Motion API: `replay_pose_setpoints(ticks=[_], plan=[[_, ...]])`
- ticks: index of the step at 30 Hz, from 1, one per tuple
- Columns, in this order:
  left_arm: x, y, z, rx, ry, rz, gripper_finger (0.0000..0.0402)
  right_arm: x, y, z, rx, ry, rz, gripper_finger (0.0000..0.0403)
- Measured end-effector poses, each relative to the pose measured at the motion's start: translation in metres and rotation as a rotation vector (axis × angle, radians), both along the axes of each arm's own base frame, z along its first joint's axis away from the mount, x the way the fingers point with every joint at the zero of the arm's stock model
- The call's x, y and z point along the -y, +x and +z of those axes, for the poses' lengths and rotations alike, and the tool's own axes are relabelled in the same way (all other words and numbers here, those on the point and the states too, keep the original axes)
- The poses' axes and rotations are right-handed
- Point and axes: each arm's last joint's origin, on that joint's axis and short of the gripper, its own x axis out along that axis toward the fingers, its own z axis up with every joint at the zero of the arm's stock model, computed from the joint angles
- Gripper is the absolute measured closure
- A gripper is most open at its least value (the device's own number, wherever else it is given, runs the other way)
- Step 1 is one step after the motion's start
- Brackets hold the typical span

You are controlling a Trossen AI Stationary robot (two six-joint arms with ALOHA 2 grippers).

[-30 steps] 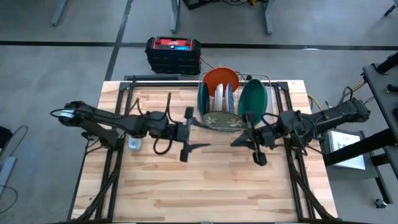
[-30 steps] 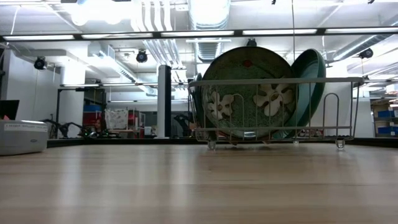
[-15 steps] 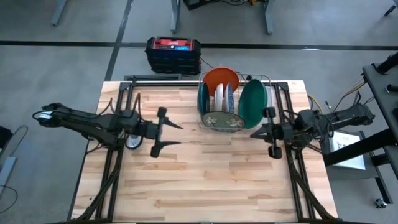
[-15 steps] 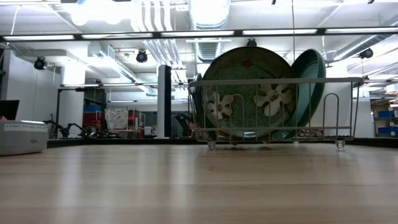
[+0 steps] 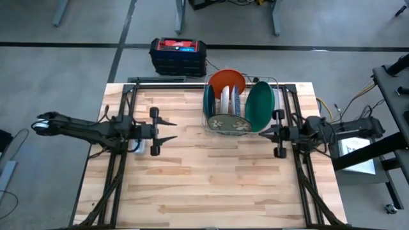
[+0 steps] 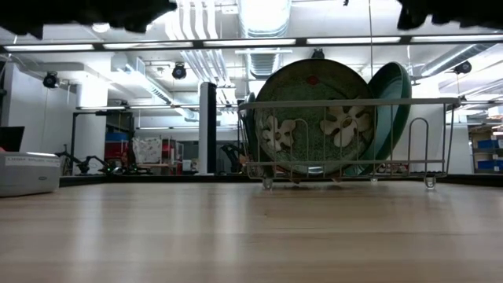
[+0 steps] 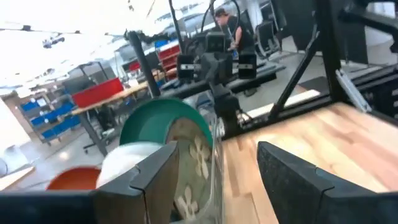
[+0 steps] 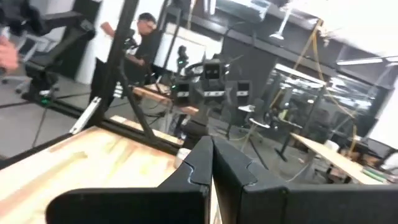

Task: Sort dishes
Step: Return to Home Position

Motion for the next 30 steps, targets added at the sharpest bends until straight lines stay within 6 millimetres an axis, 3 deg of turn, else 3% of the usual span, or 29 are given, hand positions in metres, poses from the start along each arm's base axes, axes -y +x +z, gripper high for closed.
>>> replay_pose_setpoints(ticks=[8, 15, 30], plan=[[-0.013, -0.006, -0.031, -0.012, -0.037, 0.079, 0.0218, 0.007, -0.005, -0.036, 0.016, 0.039, -0.048, 0.0403], [-0.030, -0.015, -0.045, -0.030, -0.040, 0.217, 0.0237, 0.008, -0.011, -0.058, 0.004, 0.065, -0.044, 0.0403], [-0.063, -0.029, -0.059, -0.064, -0.050, 0.640, 0.0247, 0.008, -0.012, -0.064, -0.065, 0.057, -0.055, 0.0403]])
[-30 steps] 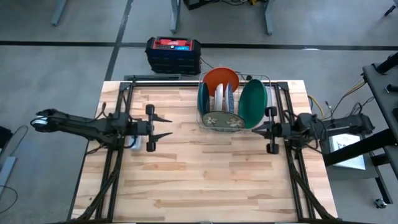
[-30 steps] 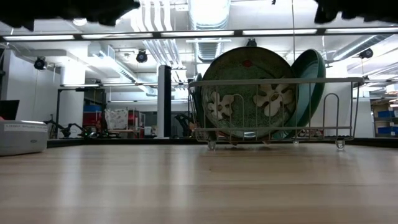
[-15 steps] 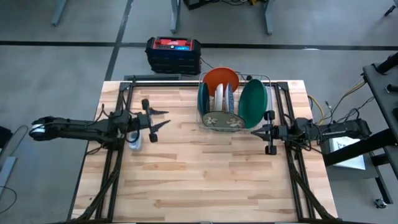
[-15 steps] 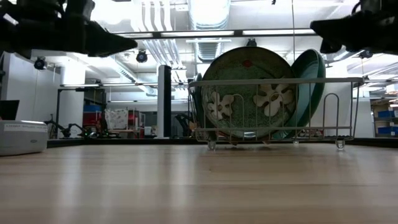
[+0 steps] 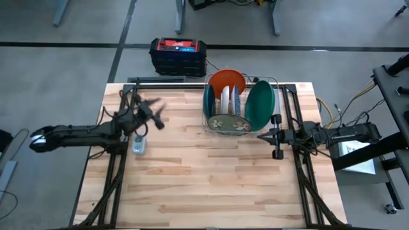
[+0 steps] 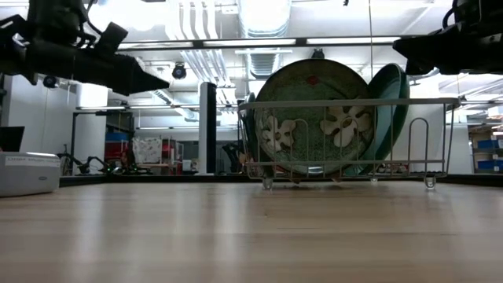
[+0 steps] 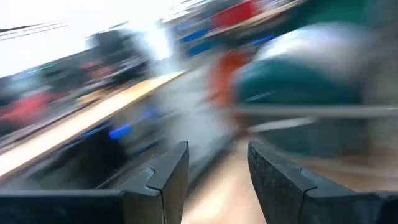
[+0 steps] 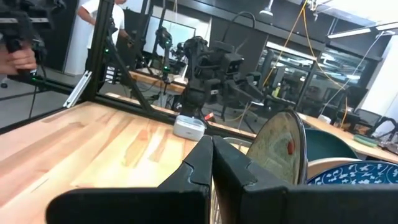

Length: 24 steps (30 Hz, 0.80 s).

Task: Sort dishes
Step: Return to Home Position

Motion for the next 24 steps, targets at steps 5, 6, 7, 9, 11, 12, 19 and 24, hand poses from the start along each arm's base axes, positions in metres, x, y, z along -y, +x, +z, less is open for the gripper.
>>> replay_pose_setpoints(ticks=[5, 6, 7, 9, 11, 12, 19, 24], plan=[[-0.014, -0.013, -0.002, -0.078, 0.050, 0.523, 0.0247, 0.000, 0.000, 0.000, 0.000, -0.003, -0.011, 0.0403], [-0.015, -0.015, -0.001, -0.095, 0.061, 0.592, 0.0247, 0.001, 0.000, 0.000, -0.001, -0.002, -0.019, 0.0403], [-0.017, -0.017, -0.001, -0.102, 0.066, 0.639, 0.0247, 0.001, 0.000, 0.000, -0.003, -0.001, -0.021, 0.0403], [-0.022, -0.020, 0.001, -0.098, 0.074, 0.689, 0.0247, 0.001, 0.000, -0.001, -0.009, -0.004, -0.025, 0.0403], [-0.029, -0.025, 0.001, -0.126, 0.090, 0.751, 0.0247, 0.001, 0.000, -0.002, -0.017, -0.006, -0.043, 0.0403], [-0.034, -0.028, 0.001, -0.142, 0.094, 0.791, 0.0247, 0.002, 0.000, -0.002, -0.023, -0.012, -0.054, 0.0403], [-0.071, -0.061, 0.003, -0.107, 0.086, 0.915, 0.0247, 0.002, 0.000, -0.003, -0.030, -0.037, -0.075, 0.0403], [-0.075, -0.074, 0.007, -0.025, 0.081, 1.040, 0.0247, 0.002, 0.001, -0.004, -0.040, -0.057, -0.076, 0.0403]])
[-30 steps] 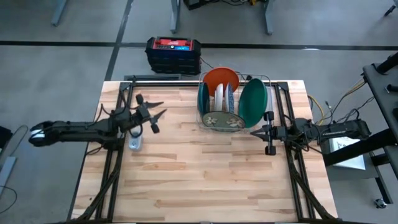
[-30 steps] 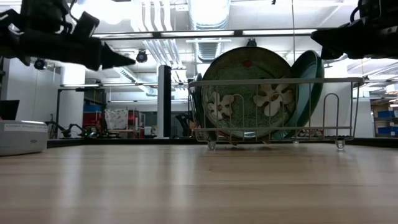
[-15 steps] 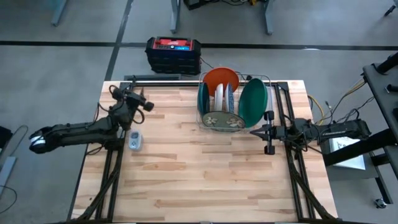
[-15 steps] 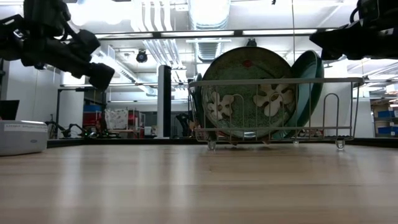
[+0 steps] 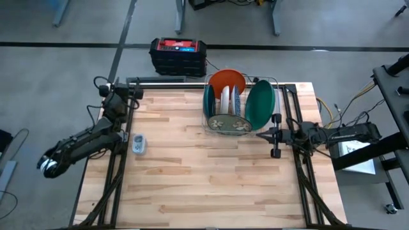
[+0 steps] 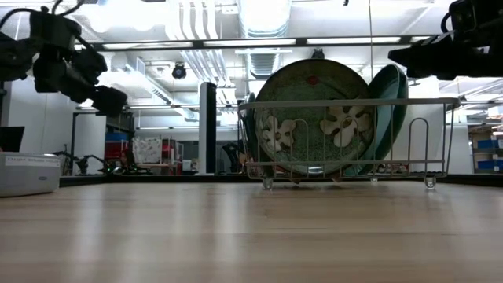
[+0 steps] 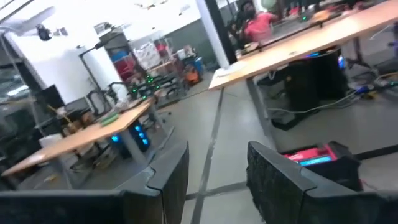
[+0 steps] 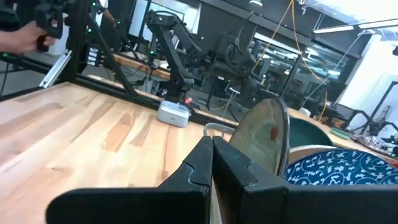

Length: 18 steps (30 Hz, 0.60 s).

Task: Sort dishes
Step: Return to Home Position

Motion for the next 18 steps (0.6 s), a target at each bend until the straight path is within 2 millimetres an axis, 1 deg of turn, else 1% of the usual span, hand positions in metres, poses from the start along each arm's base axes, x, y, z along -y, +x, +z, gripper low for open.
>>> replay_pose_setpoints(ticks=[5, 18], plan=[[-0.0004, 0.0000, -0.0007, 0.013, -0.003, 0.005, 0.0247, -0.0001, 0.0004, -0.0011, -0.012, 0.056, 0.004, 0.0403], [-0.0011, 0.0006, -0.0019, 0.009, -0.011, 0.006, 0.0246, -0.0001, 0.0005, -0.0013, -0.014, 0.058, 0.005, 0.0403]])
